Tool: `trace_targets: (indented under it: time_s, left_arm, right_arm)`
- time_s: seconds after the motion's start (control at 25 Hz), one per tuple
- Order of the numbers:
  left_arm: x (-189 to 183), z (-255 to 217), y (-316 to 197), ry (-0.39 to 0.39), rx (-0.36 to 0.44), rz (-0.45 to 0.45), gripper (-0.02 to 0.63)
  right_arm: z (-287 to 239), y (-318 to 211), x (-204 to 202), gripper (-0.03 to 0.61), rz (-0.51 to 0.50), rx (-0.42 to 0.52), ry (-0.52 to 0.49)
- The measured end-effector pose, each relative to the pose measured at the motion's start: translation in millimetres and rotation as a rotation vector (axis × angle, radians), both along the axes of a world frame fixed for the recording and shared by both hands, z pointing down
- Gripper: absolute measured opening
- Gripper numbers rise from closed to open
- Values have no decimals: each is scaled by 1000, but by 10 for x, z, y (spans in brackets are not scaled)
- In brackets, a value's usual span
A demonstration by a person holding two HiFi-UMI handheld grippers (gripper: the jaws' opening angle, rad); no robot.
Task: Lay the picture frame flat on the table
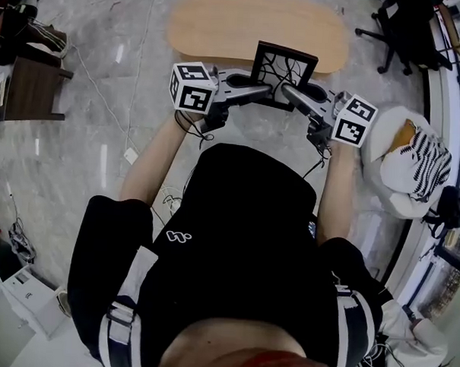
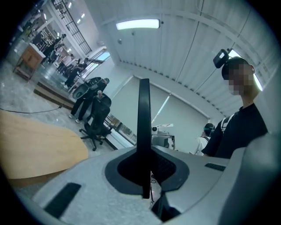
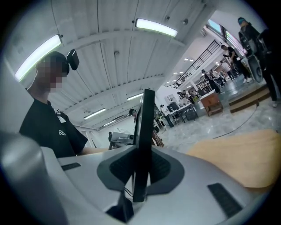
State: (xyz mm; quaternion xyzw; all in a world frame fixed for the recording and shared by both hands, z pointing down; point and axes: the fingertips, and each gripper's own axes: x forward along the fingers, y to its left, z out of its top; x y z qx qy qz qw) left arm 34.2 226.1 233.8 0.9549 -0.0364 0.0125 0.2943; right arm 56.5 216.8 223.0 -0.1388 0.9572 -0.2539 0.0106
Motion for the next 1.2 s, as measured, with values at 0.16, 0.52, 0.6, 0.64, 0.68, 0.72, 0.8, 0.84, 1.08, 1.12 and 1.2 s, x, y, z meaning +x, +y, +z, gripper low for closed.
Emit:
trace_targets:
  time_s: [0.16,0.52,0.6,0.64,0.68,0.72,0.8,0.84,1.08,1.12,1.2]
  left_arm:
    - [58,69,-553,5,-44,9,32]
    - [-132,277,-1926,-22,-180,37,34]
    - [-207,352,-2289,-22,-213,39,34]
    - [-260,380,-2514,-19,-229,38,34]
    - [-319,407,-2722,-16,-244,34,34]
    - [-366,437,-2876,-15,-257,28,34]
    - [-397,500,-2986,-16,-276,22,34]
    - [-390,536,-2981,-17,-286,23,34]
    - [-355,748,-2957,-11,-383,29,34]
    - [-346,791,-2955,-10,-402,24,35]
    - [-319,916,-2959,-9,-431,3,35]
  right_arm:
    - [67,-556,61,51,28,-33,5]
    - [291,-1939,-116,51,115,-170,-34]
    - [361,-2304,-188,51,134,-200,-31]
    - [386,-2530,-241,51,144,-213,-30]
    - [410,-2741,-298,51,155,-225,-31]
    - [437,-2896,-344,51,167,-235,-35]
    - [498,-3008,-374,51,190,-254,-41]
    - [534,-3001,-369,51,199,-263,-41]
    - [753,-2976,-326,51,236,-362,-34]
    - [799,-2978,-314,51,241,-379,-35]
    - [932,-2991,-284,51,243,-405,-42]
